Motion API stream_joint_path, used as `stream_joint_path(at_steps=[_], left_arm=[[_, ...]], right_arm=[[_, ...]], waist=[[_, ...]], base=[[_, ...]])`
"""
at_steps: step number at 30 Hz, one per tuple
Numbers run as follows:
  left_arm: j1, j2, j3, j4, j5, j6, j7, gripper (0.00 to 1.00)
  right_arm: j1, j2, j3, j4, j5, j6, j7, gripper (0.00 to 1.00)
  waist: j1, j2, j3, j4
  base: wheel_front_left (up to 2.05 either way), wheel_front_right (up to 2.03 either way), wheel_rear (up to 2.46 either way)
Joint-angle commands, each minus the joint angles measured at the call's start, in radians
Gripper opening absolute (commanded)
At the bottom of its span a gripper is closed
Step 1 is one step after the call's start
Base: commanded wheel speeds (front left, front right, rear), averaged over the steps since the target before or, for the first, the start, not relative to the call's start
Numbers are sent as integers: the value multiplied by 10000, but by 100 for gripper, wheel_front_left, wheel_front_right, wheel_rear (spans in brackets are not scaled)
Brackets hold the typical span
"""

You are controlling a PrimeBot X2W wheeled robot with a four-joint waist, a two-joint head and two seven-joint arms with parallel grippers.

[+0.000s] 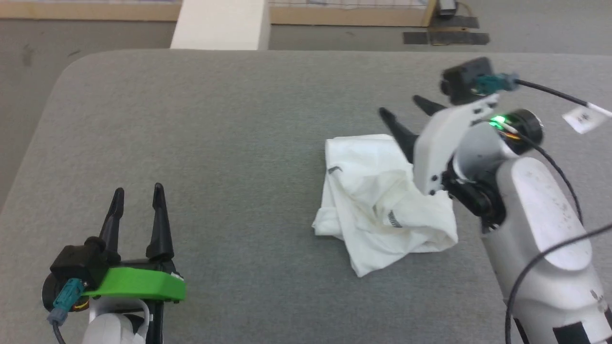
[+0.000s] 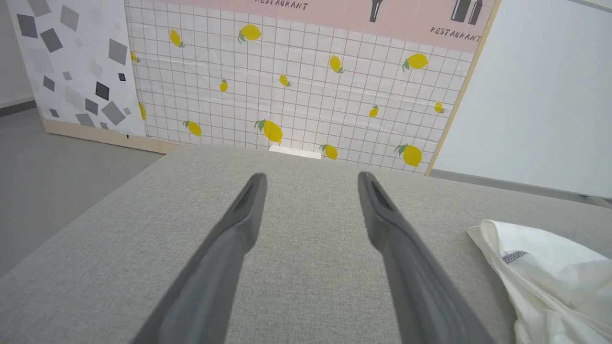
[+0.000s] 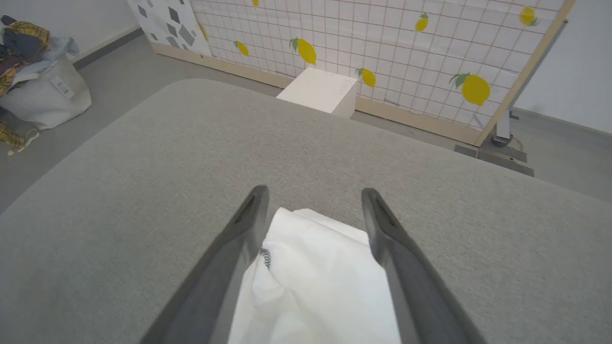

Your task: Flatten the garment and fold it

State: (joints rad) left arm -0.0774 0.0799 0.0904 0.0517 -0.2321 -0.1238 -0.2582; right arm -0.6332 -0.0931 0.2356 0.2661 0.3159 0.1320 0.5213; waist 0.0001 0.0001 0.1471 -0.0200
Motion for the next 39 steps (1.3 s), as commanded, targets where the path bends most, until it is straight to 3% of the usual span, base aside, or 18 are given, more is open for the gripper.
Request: stream_joint_path(at_steps=[1, 7, 12, 30, 31, 32, 39], left_arm=[[153, -25, 68, -51, 78, -55, -36, 100], [102, -92, 107, -183, 183, -59, -36, 100], [-101, -111, 5, -204, 193, -63, -36, 100], [-637, -110, -366, -13, 8, -68, -36, 100], [-649, -109, -386, -1, 5, -68, -36, 100], [-662, -107, -413, 15, -1, -68, -36, 100], [-679, -96, -502, 112, -32, -68, -36, 100]], right_arm=[[375, -41, -307, -115, -240, -13, -100, 100], [1369, 40, -1477, -158, -1078, -13, 327, 100], [1782, 210, -1975, 160, -1681, -13, 807, 100], [1444, 422, -1992, 2144, -2557, -13, 1680, 100], [1428, 422, -2028, 2196, -2574, -13, 1714, 34], [1406, 422, -2065, 2257, -2609, -13, 1752, 2], [1187, -39, -1652, 2112, -2551, -13, 1687, 0]], waist=[[-1, -1, -183, -580], [-1, -1, 93, -873], [-1, -1, 535, -701], [-1, -1, 1507, 312], [-1, -1, 1507, 337], [-1, -1, 1500, 369], [-1, -1, 1259, 450]], base=[[0, 0, 0], [0, 0, 0], [0, 0, 0], [0, 0, 0], [0, 0, 0], [0, 0, 0], [0, 0, 0]])
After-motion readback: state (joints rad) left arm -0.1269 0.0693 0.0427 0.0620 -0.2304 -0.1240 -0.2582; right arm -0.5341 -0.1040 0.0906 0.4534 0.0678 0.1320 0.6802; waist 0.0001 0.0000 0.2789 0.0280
